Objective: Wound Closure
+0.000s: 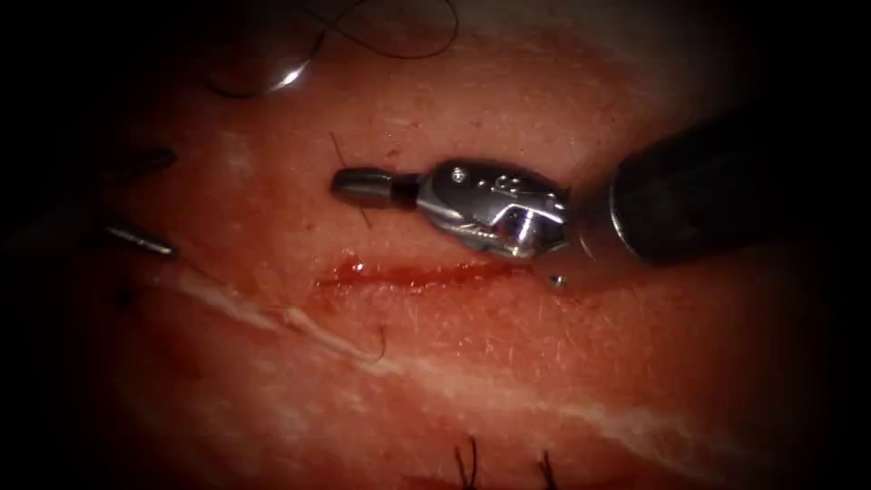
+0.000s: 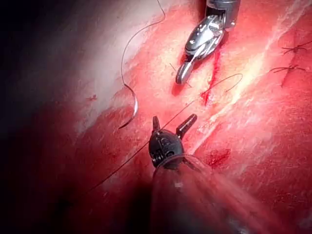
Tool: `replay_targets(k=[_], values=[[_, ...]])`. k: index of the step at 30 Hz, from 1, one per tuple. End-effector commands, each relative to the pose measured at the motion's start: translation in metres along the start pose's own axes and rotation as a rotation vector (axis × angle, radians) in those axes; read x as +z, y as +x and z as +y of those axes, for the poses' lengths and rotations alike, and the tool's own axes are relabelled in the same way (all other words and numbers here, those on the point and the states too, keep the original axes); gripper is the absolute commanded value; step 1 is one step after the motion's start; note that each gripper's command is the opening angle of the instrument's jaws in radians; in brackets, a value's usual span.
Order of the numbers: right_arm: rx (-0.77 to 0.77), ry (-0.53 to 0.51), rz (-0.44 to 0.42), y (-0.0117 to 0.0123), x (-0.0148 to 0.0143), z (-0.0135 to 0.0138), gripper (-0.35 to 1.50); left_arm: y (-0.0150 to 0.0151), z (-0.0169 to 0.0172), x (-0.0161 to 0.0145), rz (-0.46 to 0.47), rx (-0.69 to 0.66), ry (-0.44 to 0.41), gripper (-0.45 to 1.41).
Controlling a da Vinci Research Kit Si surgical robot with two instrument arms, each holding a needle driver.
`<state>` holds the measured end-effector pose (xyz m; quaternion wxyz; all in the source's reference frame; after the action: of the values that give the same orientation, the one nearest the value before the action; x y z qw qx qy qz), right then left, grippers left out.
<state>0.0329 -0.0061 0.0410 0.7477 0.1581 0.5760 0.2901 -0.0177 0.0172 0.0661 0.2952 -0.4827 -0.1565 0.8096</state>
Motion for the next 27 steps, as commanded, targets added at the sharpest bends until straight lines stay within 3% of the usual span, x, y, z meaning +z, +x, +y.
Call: replay_targets(k=[1, 5, 6, 8, 10, 11, 13, 15, 16, 17, 18, 24, 27], values=[[-0.006, 0.005, 0.002, -0.0006, 0.0003, -0.0007, -0.35, -0.0005, 0.0003, 0.0009, -0.037, 0.001, -0.009, 0.79], [-0.022, 0.007, 0.003, -0.0003, 0.0004, -0.0011, -0.35, -0.0003, 0.0014, 0.0009, -0.159, 0.02, -0.01, 0.84], [-0.035, 0.007, 0.003, -0.0004, 0.0005, -0.0012, -0.21, -0.0003, 0.0016, 0.0009, -0.177, 0.027, -0.009, 0.84], [-0.061, 0.002, 0.002, -0.0006, 0.0005, -0.0014, 0.59, -0.0004, 0.0021, 0.0011, -0.231, 0.057, 0.001, 0.84], [-0.087, -0.025, -0.006, -0.0008, 0.0003, -0.0015, 1.04, -0.0007, 0.0026, 0.0015, -0.342, 0.12, 0.04, 0.84], [-0.099, -0.036, -0.009, -0.0009, 0.0001, -0.0016, 1.16, -0.0008, 0.0028, 0.0016, -0.405, 0.141, 0.058, 0.84], [-0.106, -0.037, -0.008, -0.0009, -0.0005, -0.0018, 1.2, -0.001, 0.0032, 0.002, -0.513, 0.181, 0.088, 0.84], [-0.117, -0.032, 0.002, -0.0008, -0.0018, -0.0025, 1.21, -0.0009, 0.0036, 0.002, -0.55, 0.191, 0.102, 0.81], [-0.123, -0.03, 0.003, -0.0007, -0.0029, -0.0031, 1.21, 0.0001, 0.0035, 0.0019, -0.479, 0.163, 0.066, 0.74], [-0.135, -0.025, 0.001, -0.0006, -0.0039, -0.0038, 1.21, 0.0011, 0.0034, 0.0014, -0.262, 0.126, 0.0, 0.57], [-0.141, -0.022, 0.001, -0.0006, -0.0043, -0.0041, 1.21, 0.0014, 0.0034, 0.0012, -0.188, 0.118, -0.023, 0.56], [-0.155, -0.03, -0.005, -0.0006, -0.0056, -0.005, 1.2, 0.0038, 0.0045, 0.0011, 0.175, 0.018, -0.204, 0.52], [-0.161, -0.031, -0.002, -0.0007, -0.0057, -0.0051, 1.2, 0.005, 0.0042, 0.0011, 0.295, 0.001, -0.196, 0.51]])
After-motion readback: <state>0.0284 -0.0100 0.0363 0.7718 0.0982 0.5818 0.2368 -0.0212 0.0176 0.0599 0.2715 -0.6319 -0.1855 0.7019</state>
